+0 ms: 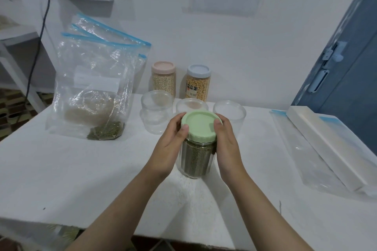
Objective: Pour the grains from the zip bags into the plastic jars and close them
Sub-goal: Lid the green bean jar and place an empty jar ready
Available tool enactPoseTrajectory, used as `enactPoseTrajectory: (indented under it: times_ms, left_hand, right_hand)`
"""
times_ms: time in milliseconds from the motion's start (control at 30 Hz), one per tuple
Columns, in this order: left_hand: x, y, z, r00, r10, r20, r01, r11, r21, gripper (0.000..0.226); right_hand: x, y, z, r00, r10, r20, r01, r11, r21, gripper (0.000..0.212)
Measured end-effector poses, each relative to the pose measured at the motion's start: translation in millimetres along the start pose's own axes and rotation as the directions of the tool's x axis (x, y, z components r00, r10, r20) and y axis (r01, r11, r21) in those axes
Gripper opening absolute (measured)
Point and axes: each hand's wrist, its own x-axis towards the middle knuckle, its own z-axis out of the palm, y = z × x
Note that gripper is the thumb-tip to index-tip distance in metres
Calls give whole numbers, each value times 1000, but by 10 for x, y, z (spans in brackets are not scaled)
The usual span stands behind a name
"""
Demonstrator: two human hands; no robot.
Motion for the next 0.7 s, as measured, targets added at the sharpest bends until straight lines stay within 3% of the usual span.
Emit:
enactPoseTrajectory:
  times_ms: [167, 333, 467, 700]
  left_hand:
    - [9, -5, 31, 1000, 14, -10, -14, 1000, 3, 38]
    - [70, -60, 25, 999, -7, -39, 9, 999, 47, 40]
    - [39, -46, 56, 1000, -4, -31, 5, 1000, 9, 52]
    - [68, -90, 34, 999, 16, -37, -15, 999, 44, 34]
  right_hand:
    - [35, -49, -44, 997, 41, 70, -44, 998, 33, 27]
    - [4, 9, 3, 999, 25, 22, -26, 997, 72, 44]
    - [15, -8, -8, 998, 40, 43, -43, 996, 75, 34]
    - [131, -7, -24, 996, 91, 7, -92, 993, 79, 14]
